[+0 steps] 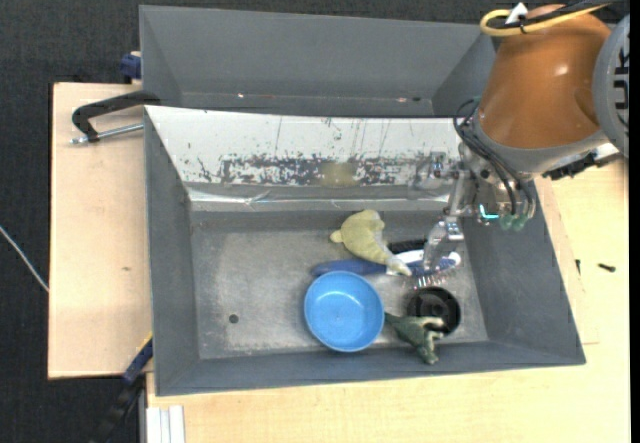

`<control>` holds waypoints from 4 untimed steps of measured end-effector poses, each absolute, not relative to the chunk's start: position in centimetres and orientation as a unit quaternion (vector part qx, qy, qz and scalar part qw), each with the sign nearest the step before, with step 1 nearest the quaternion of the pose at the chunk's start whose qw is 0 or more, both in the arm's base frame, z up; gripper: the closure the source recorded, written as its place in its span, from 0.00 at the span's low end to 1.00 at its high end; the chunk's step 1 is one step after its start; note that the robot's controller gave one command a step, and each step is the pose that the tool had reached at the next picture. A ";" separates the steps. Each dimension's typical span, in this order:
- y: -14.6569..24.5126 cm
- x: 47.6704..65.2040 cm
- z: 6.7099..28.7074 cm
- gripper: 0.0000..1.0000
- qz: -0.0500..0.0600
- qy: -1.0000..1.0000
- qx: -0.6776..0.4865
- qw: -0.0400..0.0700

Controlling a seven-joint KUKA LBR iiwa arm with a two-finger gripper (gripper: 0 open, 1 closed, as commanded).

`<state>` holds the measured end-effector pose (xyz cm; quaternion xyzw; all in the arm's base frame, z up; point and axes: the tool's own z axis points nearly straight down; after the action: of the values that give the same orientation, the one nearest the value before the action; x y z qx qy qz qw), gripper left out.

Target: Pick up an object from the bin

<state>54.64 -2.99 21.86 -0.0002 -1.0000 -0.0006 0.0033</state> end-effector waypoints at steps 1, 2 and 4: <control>-1.7 57.6 8.6 0.00 -0.001 -0.993 -0.119 0.004; -2.5 53.8 15.4 0.00 0.000 -0.997 -0.076 -0.002; -7.3 55.8 7.3 1.00 -0.001 -0.984 -0.176 -0.004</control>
Offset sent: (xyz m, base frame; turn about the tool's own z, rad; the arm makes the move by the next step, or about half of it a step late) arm 0.0308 0.0115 -0.1300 0.2401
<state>55.81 -7.30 7.35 -0.1756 -0.9845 -0.0009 -0.0041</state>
